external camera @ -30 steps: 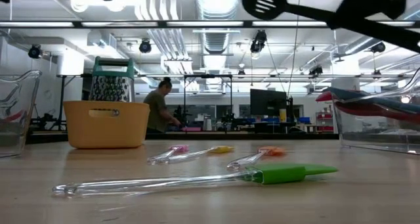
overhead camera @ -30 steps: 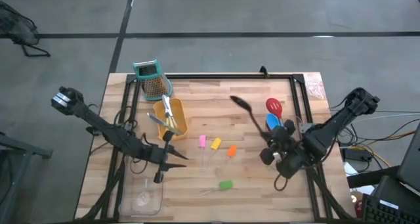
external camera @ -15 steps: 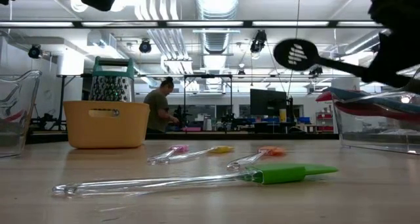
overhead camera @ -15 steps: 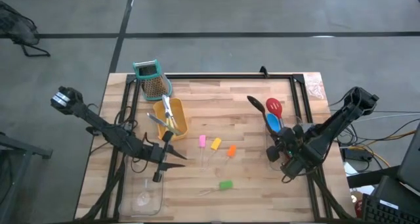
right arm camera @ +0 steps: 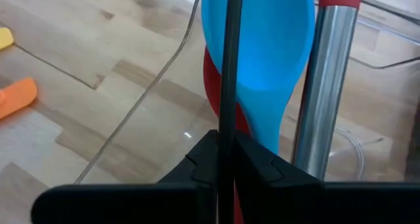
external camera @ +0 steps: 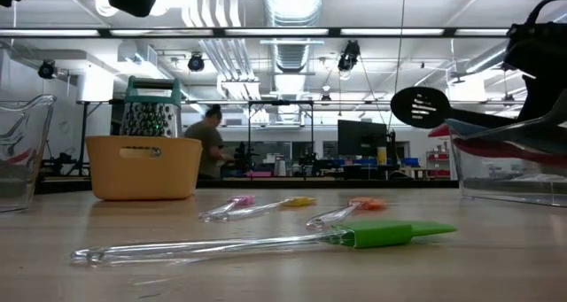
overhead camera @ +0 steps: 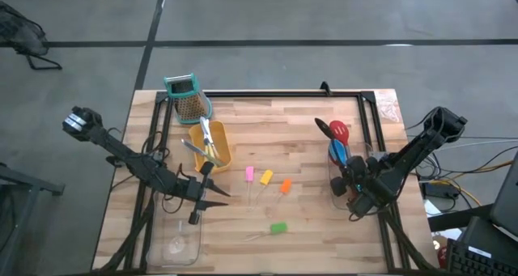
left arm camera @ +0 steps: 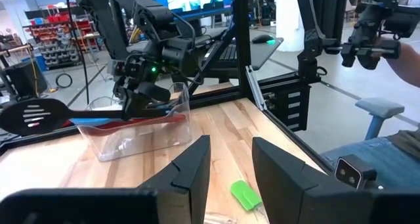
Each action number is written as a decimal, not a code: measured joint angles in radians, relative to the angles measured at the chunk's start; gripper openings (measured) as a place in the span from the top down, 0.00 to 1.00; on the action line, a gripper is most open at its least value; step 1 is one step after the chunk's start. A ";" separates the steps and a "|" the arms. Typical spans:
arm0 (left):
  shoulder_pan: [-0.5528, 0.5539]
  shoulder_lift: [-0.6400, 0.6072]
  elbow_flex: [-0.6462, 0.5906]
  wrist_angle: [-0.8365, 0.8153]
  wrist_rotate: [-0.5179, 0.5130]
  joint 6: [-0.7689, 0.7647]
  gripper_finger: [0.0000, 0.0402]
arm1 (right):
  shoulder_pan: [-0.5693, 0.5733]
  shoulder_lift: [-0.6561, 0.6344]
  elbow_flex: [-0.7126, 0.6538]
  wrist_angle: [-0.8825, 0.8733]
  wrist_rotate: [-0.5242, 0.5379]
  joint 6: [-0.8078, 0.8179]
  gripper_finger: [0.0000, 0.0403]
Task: Pick & Place Kitchen Items
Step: Put the black slotted spoon into the right transparent bin, then put the green spatula into the left transparent bin
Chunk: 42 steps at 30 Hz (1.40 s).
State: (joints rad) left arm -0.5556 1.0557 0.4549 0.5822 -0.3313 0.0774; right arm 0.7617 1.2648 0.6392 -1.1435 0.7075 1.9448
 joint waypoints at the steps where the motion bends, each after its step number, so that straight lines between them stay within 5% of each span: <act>1: 0.000 0.000 0.000 0.000 0.000 0.002 0.70 | 0.000 0.000 0.001 0.001 -0.002 0.001 0.92; 15: 0.000 0.000 -0.001 -0.048 -0.026 -0.001 0.70 | 0.000 -0.001 0.119 -0.089 -0.011 -0.057 0.67; 22: 0.001 0.000 -0.001 -0.063 -0.039 -0.002 0.70 | 0.000 0.000 0.257 -0.059 0.131 -0.256 0.54; 26: 0.001 -0.013 -0.001 -0.064 -0.039 0.011 0.70 | 0.000 0.000 0.314 0.084 0.255 -0.490 0.50; 35: 0.001 -0.085 -0.002 -0.194 -0.038 -0.012 0.70 | -0.003 0.001 0.267 0.706 0.257 -1.149 0.59; 42: 0.001 -0.097 -0.003 -0.246 -0.038 -0.021 0.70 | -0.003 0.000 0.212 0.925 0.253 -1.359 0.72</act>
State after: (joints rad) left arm -0.5545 0.9590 0.4519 0.3363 -0.3691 0.0560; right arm 0.7589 1.2652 0.8508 -0.2189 0.9607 0.5863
